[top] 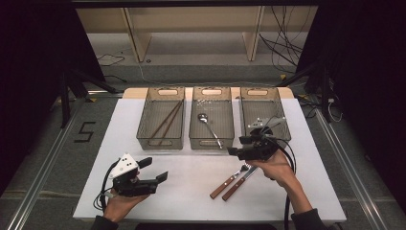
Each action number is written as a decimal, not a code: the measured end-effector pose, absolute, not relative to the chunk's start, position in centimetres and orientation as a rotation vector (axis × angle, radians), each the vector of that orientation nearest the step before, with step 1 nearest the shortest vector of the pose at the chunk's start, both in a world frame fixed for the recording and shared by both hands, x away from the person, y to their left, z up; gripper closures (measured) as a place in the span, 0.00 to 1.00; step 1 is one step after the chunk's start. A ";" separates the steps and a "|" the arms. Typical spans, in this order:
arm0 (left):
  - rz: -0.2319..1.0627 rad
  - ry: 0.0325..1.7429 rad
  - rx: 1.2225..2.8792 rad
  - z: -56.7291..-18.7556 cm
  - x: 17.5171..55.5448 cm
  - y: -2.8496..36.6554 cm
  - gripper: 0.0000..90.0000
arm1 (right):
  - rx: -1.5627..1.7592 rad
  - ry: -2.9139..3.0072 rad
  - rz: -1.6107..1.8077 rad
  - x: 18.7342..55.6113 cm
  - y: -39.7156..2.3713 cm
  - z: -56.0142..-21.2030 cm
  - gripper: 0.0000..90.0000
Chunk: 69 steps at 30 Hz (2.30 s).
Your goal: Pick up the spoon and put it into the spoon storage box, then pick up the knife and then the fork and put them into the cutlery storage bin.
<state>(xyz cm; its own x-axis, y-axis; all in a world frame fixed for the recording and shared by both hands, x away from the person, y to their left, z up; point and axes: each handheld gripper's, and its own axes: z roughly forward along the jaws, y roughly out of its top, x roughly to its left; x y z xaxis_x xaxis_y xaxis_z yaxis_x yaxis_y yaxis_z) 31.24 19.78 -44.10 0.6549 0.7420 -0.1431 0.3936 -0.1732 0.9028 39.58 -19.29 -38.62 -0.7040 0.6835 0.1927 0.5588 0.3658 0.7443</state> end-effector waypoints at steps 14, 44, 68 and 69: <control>0.401 0.912 1.796 -44.0 31.3 19.7 0.22 | 1.060 2.552 1.137 38.0 -19.4 -40.1 0.35; 0.401 0.910 1.788 -43.9 31.4 19.7 0.22 | 1.183 2.560 0.936 37.5 -21.1 -44.7 0.86; 0.399 0.907 1.785 -43.9 31.4 19.6 0.22 | 1.179 2.538 0.906 38.0 -21.7 -46.5 1.00; 0.401 0.907 1.786 -43.9 31.3 19.7 0.22 | 1.182 2.539 0.902 38.0 -21.6 -46.6 1.00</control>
<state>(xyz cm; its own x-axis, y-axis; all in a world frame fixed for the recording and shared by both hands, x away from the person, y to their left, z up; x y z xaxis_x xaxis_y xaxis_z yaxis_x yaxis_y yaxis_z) 31.31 19.70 -43.90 0.6574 0.7392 -0.1462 0.3898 -0.1676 0.9055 38.04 -21.64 -46.56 -0.6608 0.7470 0.0730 0.6259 0.4946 0.6030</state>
